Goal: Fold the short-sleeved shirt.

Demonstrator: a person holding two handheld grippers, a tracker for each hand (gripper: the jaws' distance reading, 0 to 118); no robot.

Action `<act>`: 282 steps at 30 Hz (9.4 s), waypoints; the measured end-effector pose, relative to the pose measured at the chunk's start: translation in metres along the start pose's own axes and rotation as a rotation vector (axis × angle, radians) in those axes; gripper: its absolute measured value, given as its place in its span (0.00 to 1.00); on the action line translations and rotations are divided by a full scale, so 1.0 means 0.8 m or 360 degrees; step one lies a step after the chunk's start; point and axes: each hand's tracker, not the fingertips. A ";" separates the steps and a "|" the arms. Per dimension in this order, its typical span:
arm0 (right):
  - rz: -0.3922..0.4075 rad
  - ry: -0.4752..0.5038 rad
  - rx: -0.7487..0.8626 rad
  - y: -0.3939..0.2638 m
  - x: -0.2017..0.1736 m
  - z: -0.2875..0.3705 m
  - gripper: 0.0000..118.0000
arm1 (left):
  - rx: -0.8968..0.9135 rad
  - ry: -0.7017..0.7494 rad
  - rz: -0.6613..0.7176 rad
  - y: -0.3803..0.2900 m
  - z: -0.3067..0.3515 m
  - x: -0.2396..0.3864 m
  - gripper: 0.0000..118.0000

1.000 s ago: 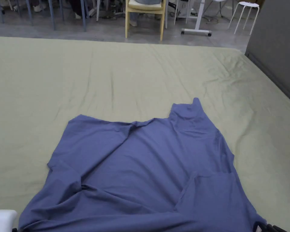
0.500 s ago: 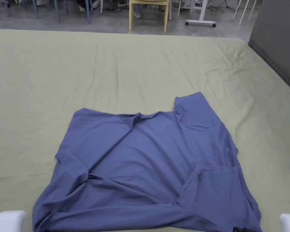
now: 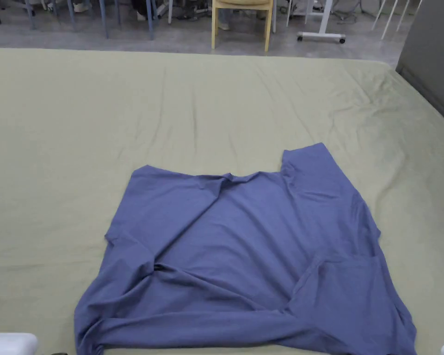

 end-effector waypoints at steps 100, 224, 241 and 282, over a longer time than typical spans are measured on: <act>0.0125 -0.0154 0.1472 0.804 -0.120 0.174 0.05 | 0.1208 0.0460 -0.0075 0.804 0.145 -0.102 0.00; -0.0225 -0.0139 -0.0425 -0.023 0.082 -0.098 1.00 | -0.0305 -0.0128 0.0180 -0.004 -0.130 -0.043 0.05; -0.0183 0.0012 -0.0175 0.058 0.073 -0.097 0.15 | -0.0316 -0.0073 0.0092 0.058 -0.131 -0.036 0.05; -0.0014 0.0072 -0.0053 0.032 0.023 -0.069 0.05 | -0.0024 0.0015 -0.0034 0.029 -0.057 -0.015 0.00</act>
